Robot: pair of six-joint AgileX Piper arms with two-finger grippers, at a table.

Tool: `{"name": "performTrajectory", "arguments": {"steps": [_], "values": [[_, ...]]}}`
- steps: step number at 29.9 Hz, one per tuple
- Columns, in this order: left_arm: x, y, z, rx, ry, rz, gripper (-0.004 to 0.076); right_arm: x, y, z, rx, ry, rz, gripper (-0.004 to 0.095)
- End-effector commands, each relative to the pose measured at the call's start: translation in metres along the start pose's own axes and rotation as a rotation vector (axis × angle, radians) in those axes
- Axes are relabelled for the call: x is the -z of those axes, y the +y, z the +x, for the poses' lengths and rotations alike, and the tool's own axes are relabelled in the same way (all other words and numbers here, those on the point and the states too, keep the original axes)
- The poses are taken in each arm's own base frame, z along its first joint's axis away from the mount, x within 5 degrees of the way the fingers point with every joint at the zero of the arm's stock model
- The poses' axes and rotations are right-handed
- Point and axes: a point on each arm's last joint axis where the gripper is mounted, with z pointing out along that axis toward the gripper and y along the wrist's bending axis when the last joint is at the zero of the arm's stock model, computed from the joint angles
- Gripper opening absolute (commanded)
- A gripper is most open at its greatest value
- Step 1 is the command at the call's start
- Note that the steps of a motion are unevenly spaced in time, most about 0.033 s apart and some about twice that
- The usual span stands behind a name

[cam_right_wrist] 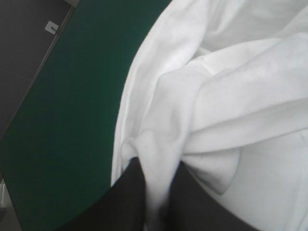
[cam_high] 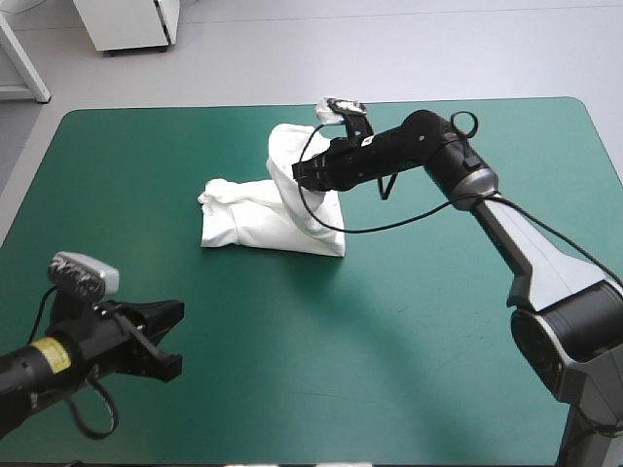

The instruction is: Fold the cloth

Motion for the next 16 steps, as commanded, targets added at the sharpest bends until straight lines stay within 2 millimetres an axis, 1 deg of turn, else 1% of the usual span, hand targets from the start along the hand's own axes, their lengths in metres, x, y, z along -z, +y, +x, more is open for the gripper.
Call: {"name": "performTrajectory", "arguments": {"steps": [1,3,7,11,14,16], "values": [[0.020,-0.006,0.001,0.052,-0.131,0.028,-0.0009,-0.001,0.022,-0.009,0.010,-0.087,-0.047,-0.0015],[0.021,-0.006,0.003,0.058,-0.123,0.033,-0.0009,-0.017,0.021,-0.005,0.005,-0.074,-0.047,-0.0015],[0.017,-0.007,0.002,0.083,-0.102,0.045,-0.0009,-0.047,0.020,0.000,0.008,-0.073,-0.045,-0.0015],[0.013,-0.007,0.000,0.095,-0.093,0.054,-0.0009,-0.072,0.024,-0.003,0.023,-0.077,-0.064,-0.0015],[0.012,-0.007,0.000,0.102,-0.091,0.062,-0.0009,-0.088,0.030,-0.009,0.052,-0.103,-0.085,-0.0015],[0.012,-0.007,0.000,0.103,-0.091,0.063,-0.0009,-0.099,0.031,-0.013,0.053,-0.110,-0.099,-0.0015]]}}
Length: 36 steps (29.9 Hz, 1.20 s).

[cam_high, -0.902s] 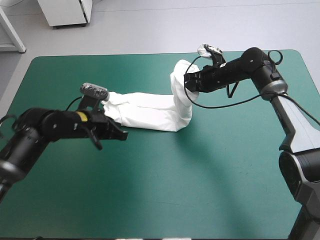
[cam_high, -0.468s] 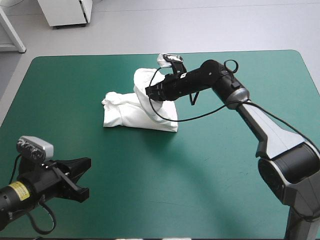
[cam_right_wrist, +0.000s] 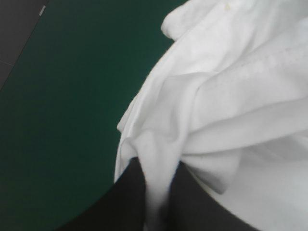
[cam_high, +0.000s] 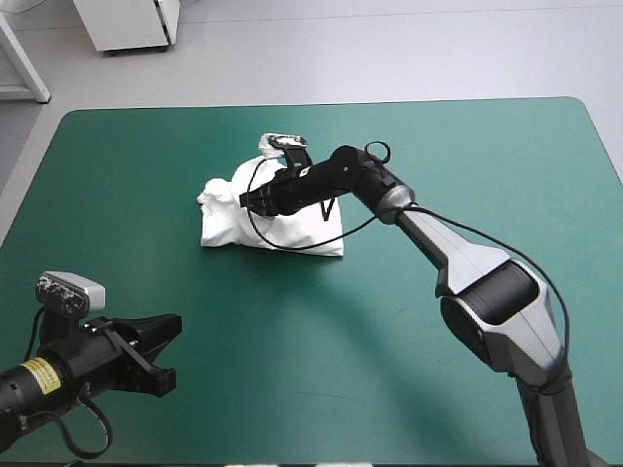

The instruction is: Fold the cloth

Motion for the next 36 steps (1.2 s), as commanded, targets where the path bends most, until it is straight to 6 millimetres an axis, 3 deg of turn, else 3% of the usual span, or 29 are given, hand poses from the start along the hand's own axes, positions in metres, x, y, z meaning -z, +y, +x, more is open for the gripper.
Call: {"name": "performTrajectory", "arguments": {"steps": [1,5,10,12,18,26,32,36], "values": [[0.002,-0.004,-0.011,0.028,-0.076,0.034,-0.0009,0.015,0.028,-0.029,0.027,-0.142,-0.073,-0.0014],[0.002,-0.004,-0.011,0.028,-0.076,0.034,-0.0009,0.001,0.025,-0.029,0.005,-0.109,-0.117,0.0076],[0.002,-0.004,-0.011,0.028,-0.078,0.034,-0.0009,-0.004,0.025,-0.026,-0.044,-0.082,-0.155,0.0471],[0.002,-0.004,-0.011,0.028,-0.078,0.034,-0.0009,-0.005,0.026,-0.024,-0.046,-0.057,-0.164,0.0553],[0.002,-0.004,-0.011,0.028,-0.078,0.034,-0.0009,0.006,0.039,-0.026,-0.014,0.003,-0.211,0.0531],[0.002,-0.004,-0.012,0.028,-0.089,0.033,-0.0009,0.051,0.062,-0.041,0.111,0.078,-0.085,0.0511],[0.003,-0.005,-0.015,0.032,-0.122,0.037,-0.0009,0.085,0.062,-0.054,0.069,0.009,0.028,0.0511],[0.003,-0.005,-0.015,0.032,-0.120,0.037,-0.0009,0.105,0.049,-0.061,0.058,-0.028,0.122,0.0512]]}}
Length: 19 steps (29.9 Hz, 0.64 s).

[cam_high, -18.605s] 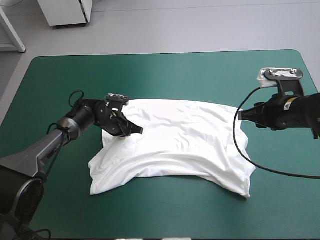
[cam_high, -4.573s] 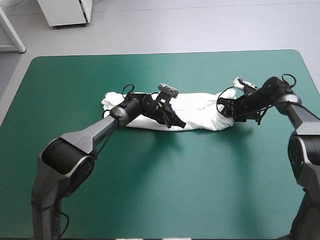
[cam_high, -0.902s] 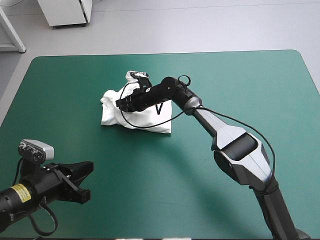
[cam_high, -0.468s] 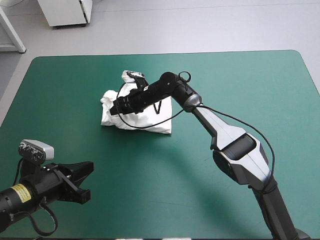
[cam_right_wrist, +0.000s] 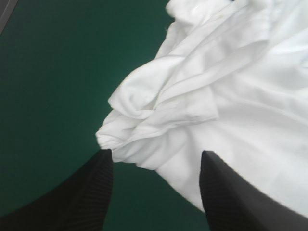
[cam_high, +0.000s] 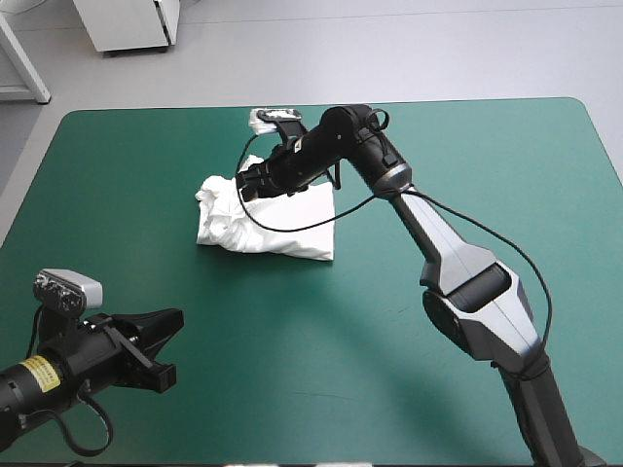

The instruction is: Fold the cloth

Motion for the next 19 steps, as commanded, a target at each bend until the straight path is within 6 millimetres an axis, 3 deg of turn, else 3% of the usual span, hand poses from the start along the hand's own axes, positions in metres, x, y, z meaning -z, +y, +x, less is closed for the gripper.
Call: {"name": "performTrajectory", "arguments": {"steps": [1,5,10,14,19], "values": [[0.002,-0.004,-0.012,0.022,-0.082,0.024,-0.0009,0.067,0.010,-0.015,0.021,-0.158,0.040,0.0512],[0.002,-0.004,-0.012,0.022,-0.082,0.024,-0.0009,0.087,-0.010,-0.011,-0.021,-0.148,0.110,0.0511],[0.002,-0.004,-0.012,0.022,-0.082,0.024,-0.0009,0.099,-0.039,0.017,-0.056,-0.037,0.239,0.0511],[0.002,-0.003,-0.012,0.020,-0.082,0.021,-0.0009,0.088,-0.060,0.032,-0.093,0.006,0.247,0.0511],[0.002,-0.003,-0.012,0.020,-0.082,0.021,-0.0009,0.055,-0.078,0.036,-0.145,-0.016,0.188,0.0512]]}}
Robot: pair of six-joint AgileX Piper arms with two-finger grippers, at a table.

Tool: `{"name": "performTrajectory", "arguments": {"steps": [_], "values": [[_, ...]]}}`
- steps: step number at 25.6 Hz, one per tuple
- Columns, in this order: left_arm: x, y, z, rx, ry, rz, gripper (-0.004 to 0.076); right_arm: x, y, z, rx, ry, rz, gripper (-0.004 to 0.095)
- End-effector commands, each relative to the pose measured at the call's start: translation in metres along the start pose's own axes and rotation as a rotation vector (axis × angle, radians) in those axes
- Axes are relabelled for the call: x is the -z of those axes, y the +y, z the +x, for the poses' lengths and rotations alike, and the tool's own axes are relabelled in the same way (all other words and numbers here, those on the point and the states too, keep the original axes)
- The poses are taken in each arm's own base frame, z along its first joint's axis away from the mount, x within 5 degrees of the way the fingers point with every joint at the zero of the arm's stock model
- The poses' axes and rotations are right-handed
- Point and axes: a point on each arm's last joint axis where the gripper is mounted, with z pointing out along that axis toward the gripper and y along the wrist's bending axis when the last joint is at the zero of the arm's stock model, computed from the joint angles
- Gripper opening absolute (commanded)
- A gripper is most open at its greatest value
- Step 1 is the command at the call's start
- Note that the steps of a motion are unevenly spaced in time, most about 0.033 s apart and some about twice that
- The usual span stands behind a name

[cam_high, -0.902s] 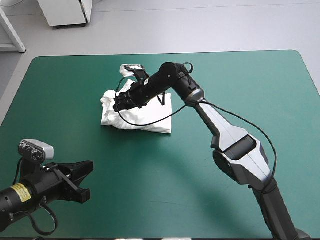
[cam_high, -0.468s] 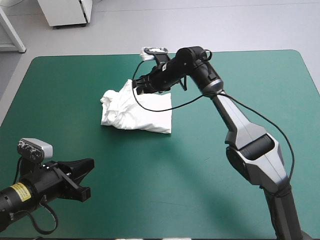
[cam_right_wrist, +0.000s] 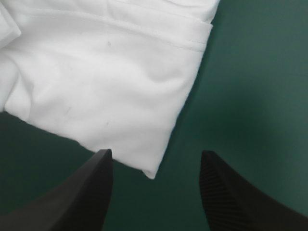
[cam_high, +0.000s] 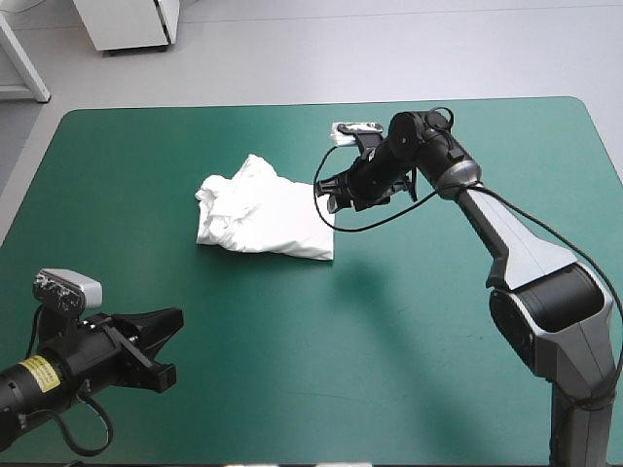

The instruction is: Fold the cloth

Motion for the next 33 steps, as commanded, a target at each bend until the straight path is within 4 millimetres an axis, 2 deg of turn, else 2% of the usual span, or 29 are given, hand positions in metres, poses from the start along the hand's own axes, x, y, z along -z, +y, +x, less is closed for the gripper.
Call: {"name": "performTrajectory", "arguments": {"steps": [1,9,17,20,23,24,29,31,33], "values": [[0.002,-0.003,-0.011,0.019,-0.078,0.019,-0.0009,0.011,0.005,-0.010,-0.004,-0.121,-0.059,0.0512],[0.002,-0.003,-0.011,0.019,-0.071,0.020,-0.0009,-0.046,-0.010,-0.010,-0.067,-0.047,-0.106,0.0511],[0.002,-0.003,-0.011,0.014,-0.071,0.014,-0.0009,-0.056,-0.009,-0.012,-0.080,-0.066,-0.147,0.0505],[0.002,-0.003,-0.011,0.014,-0.071,0.014,-0.0009,-0.059,-0.005,-0.011,-0.073,-0.062,-0.147,0.0415],[0.002,-0.003,-0.011,0.014,-0.071,0.014,-0.0009,-0.062,-0.005,-0.010,-0.071,-0.053,-0.141,0.0175],[0.002,-0.003,-0.011,0.014,-0.071,0.014,-0.0009,-0.062,-0.005,-0.010,-0.071,-0.049,-0.142,-0.0022],[0.002,-0.003,-0.011,0.014,-0.072,0.014,-0.0009,-0.061,-0.011,-0.001,-0.021,0.040,-0.071,-0.0015],[0.002,-0.003,-0.011,0.014,-0.072,0.014,-0.0009,-0.058,-0.022,0.005,-0.001,0.106,0.043,-0.0015],[0.002,-0.003,-0.011,0.016,-0.074,0.015,-0.0009,-0.043,-0.043,0.004,0.034,0.120,0.182,-0.0015]]}}
